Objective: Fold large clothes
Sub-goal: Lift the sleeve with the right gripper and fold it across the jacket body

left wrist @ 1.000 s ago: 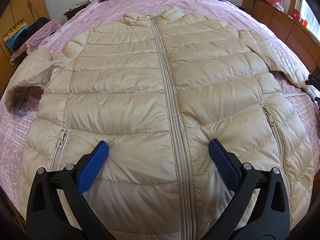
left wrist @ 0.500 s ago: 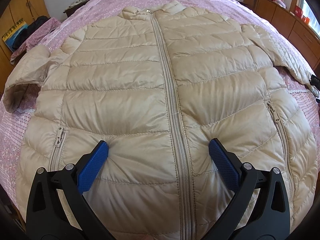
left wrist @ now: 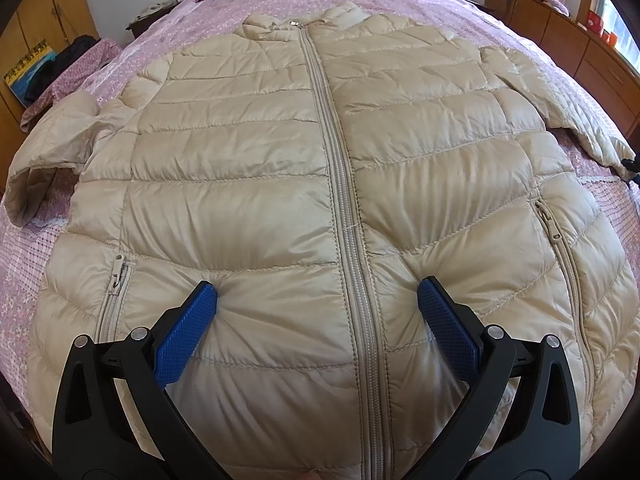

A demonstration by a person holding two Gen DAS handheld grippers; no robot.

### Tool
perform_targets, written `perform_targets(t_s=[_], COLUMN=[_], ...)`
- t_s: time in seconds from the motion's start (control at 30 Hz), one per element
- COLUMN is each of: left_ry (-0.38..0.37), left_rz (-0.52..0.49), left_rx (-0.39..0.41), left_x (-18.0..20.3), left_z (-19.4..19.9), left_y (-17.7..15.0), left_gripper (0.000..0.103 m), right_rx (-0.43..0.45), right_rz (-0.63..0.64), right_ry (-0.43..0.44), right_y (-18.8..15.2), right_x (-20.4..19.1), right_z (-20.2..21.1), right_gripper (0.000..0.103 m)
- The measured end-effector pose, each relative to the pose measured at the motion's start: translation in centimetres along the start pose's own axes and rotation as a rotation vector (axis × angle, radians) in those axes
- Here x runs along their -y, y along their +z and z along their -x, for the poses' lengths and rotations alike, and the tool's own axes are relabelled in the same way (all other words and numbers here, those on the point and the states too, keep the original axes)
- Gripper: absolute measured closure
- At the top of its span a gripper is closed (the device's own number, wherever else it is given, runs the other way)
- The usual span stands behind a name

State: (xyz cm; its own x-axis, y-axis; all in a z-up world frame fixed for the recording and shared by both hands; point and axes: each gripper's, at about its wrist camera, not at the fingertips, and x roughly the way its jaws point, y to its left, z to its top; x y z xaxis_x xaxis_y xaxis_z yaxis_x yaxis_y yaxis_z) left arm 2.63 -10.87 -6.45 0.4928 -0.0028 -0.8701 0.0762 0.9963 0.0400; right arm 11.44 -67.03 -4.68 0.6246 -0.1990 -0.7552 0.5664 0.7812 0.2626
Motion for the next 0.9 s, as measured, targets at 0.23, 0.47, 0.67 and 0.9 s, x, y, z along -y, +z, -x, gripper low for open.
perform_targets(t_s=[0.23,0.47,0.67,0.9], left_ry=[-0.003,-0.006,-0.017,-0.034], left_rz=[0.0,0.001,0.003,0.01], left_rx=[0.011,0.018,0.032,0.043], left_x=[0.0,-0.1,-0.3,-0.5], left_z=[0.1,0.3,0.4,0.4], left_y=[-0.3,-0.5,-0.6,-0.8], left_gripper=[0.003,0.003,0.003,0.003], right_rx=[0.031,0.048,0.06,0.035], right_rz=[0.066,0.18,0.261,0.332], right_ry=[0.113,0.207,0.274,0.364], right_y=[0.1,-0.2,-0.5,-1.9], right_x=[-3.1,-8.6,-12.6,-17.5], right_z=[3.7,7.5,10.0,12.1], right_gripper=[0.089,0.09,0.09,0.09])
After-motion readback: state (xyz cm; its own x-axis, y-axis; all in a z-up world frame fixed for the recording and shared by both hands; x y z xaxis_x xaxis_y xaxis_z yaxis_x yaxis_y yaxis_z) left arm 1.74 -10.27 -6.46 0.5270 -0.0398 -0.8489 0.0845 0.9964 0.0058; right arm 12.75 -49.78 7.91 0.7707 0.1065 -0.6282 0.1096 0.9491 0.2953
